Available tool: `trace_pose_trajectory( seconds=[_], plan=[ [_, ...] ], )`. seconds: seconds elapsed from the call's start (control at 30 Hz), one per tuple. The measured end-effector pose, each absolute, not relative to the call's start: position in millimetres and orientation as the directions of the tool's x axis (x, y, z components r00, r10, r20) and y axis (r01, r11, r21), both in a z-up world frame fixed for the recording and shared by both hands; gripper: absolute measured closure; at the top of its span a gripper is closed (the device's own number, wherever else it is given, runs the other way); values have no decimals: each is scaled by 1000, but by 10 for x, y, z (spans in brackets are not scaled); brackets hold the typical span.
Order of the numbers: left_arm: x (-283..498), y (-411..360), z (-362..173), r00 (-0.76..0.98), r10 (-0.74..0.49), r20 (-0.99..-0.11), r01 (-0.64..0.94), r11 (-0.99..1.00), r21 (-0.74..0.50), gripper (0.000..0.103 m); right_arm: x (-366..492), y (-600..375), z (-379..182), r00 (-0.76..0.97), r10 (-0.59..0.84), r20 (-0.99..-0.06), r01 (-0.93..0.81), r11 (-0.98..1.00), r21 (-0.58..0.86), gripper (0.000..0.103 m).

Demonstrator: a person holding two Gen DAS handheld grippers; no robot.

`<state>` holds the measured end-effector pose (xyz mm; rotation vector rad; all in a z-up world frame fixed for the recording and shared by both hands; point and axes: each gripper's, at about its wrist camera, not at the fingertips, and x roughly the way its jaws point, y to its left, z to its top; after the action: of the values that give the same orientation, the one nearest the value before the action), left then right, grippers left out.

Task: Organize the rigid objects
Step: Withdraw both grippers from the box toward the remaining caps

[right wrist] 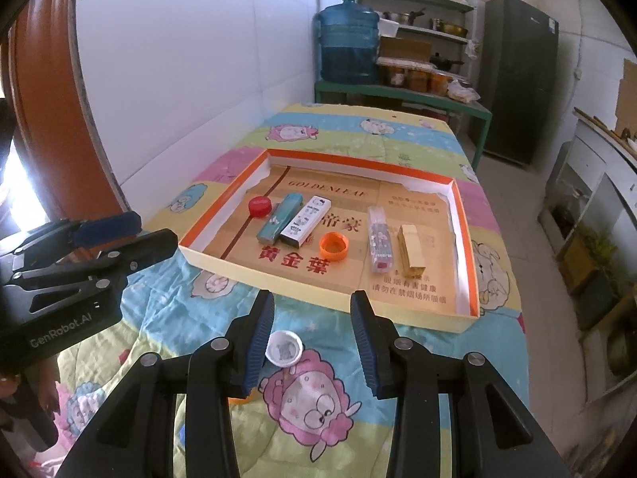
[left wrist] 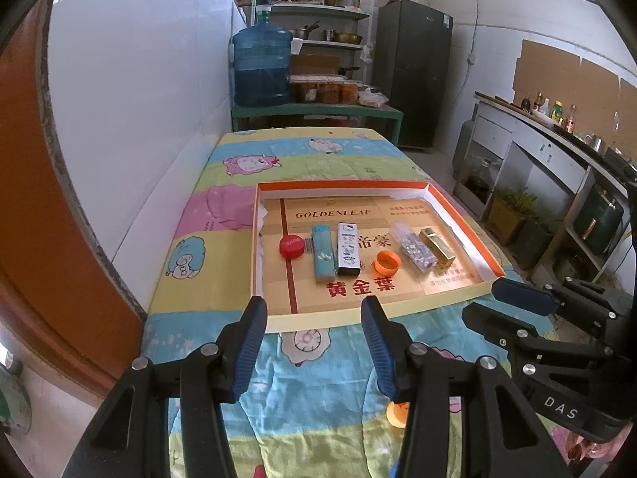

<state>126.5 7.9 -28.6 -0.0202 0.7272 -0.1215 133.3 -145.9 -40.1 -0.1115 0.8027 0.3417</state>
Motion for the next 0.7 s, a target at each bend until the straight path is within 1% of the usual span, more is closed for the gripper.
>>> trace_pose_trajectory(
  seconds=[0.43,0.6,0.7],
  plan=[
    [1027,23,-299,744,-120,-658,107,992,-61,54,1085,-1495,-480,632,264,-729,-331,942,54,62],
    [924,-6,-378,736,-150,-660,130,988,-79,54,987,-1526,-549,628,260,-734,-319,946,63,62],
    [871,-51,-502,712,-185,-677,160,982,-101,54,930,-1573,-609,621,254,-742,-306,949,69,62]
  ],
)
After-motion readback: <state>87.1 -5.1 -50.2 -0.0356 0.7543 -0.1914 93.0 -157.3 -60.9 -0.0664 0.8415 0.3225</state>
